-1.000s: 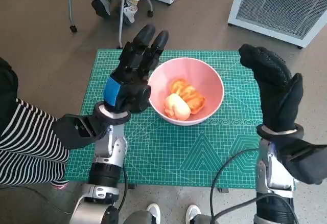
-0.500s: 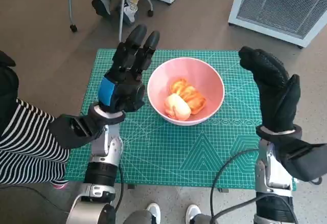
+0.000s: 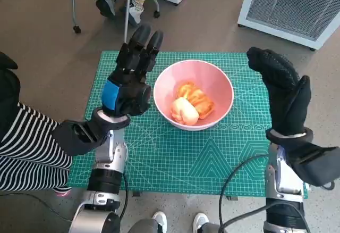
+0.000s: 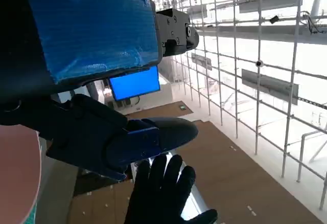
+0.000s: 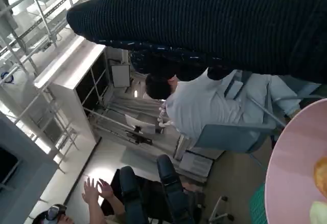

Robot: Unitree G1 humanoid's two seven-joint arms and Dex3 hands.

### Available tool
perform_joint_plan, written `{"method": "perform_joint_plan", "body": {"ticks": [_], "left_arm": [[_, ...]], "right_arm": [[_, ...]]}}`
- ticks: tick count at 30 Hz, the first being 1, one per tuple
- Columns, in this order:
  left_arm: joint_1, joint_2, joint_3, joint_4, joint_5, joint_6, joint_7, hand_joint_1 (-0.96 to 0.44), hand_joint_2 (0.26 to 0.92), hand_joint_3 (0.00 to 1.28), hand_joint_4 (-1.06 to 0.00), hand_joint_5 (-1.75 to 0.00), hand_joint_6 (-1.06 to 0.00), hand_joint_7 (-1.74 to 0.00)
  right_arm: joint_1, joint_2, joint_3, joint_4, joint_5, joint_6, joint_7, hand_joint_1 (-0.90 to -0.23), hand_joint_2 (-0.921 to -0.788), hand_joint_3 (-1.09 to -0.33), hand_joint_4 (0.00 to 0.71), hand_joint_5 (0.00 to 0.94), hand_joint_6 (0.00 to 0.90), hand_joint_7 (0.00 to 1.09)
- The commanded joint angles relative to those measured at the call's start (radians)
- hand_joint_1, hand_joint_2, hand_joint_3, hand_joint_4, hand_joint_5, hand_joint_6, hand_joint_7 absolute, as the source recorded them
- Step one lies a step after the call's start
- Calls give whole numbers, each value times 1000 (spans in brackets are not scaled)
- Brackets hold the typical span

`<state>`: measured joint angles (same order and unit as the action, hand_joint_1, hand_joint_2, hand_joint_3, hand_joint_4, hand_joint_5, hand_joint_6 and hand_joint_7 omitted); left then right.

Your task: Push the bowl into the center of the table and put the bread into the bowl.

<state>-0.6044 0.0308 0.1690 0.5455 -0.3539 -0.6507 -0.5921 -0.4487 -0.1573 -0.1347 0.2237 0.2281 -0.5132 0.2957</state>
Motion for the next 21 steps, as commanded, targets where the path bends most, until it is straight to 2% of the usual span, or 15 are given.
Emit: {"method": "perform_joint_plan", "body": {"ticks": [1,9,21], "left_arm": [[3,5,-1,14,13,-18,14,-408,854,602,-63,-20,1,-266],[-2,7,-9,21,28,-36,29,-248,770,712,-73,-44,1,-308],[-14,13,-10,48,32,-57,24,-210,748,731,-85,-63,1,-336]], "right_arm": [[6,-13,2,23,-10,8,12,-679,-921,-716,180,0,140,350],[7,-19,-3,25,3,10,26,-679,-921,-717,180,0,139,349],[11,-20,-6,25,16,7,39,-680,-921,-718,179,0,139,348]]}}
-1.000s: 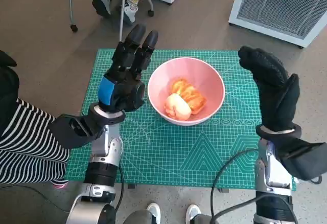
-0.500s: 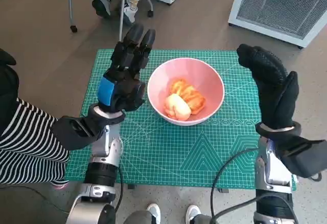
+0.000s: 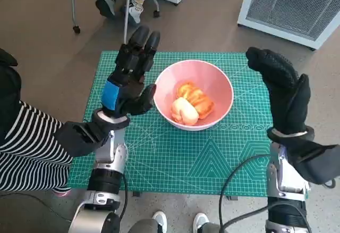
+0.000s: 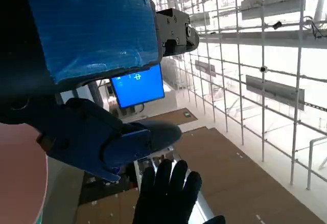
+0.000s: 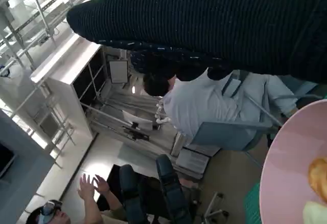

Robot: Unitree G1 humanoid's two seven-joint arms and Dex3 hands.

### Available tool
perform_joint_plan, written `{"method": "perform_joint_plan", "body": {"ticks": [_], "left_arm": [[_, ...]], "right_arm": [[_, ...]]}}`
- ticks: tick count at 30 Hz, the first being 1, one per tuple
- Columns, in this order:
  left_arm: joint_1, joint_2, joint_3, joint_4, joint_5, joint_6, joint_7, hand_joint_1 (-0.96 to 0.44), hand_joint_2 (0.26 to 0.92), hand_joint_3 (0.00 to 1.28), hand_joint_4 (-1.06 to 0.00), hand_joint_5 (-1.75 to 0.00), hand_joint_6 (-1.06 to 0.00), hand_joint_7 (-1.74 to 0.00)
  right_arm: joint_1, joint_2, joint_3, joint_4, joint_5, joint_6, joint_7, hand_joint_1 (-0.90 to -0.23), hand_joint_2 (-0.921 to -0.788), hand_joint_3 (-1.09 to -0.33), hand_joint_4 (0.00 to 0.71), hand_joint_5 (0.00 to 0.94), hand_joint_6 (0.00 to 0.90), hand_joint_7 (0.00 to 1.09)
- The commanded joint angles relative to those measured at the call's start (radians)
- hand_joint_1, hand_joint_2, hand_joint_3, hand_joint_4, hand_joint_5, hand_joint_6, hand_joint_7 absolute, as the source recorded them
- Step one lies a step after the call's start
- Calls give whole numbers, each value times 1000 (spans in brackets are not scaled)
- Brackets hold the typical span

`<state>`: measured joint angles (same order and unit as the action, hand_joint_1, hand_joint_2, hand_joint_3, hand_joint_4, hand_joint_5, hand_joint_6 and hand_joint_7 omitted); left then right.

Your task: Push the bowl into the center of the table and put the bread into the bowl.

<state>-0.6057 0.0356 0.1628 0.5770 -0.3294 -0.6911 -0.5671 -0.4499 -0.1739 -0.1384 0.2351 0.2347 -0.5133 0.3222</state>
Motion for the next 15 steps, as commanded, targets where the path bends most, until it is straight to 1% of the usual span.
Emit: {"method": "perform_joint_plan", "body": {"ticks": [1,4,6,11,15], "left_arm": [[-14,8,-4,18,7,-17,-2,-208,747,732,-86,-66,1,-339],[-15,12,-7,19,12,-15,-2,-204,745,733,-89,-70,1,-342],[-14,19,-12,14,19,-8,-3,-194,741,721,-98,-81,1,-377],[-17,25,-14,13,15,-2,-6,-180,751,682,-98,-111,1,-418],[-21,28,-13,16,9,0,-6,-161,751,681,-96,-126,1,-437]], "right_arm": [[12,-3,-3,14,9,7,13,-680,-921,-718,179,0,139,348],[10,-3,-4,17,14,7,18,-680,-921,-718,179,0,139,348],[7,-1,-4,19,19,6,21,-679,-921,-718,179,0,140,348],[1,4,-2,22,19,6,22,-677,-921,-717,180,1,141,347],[-1,6,-2,26,20,4,25,-675,-921,-717,180,1,141,347]]}}
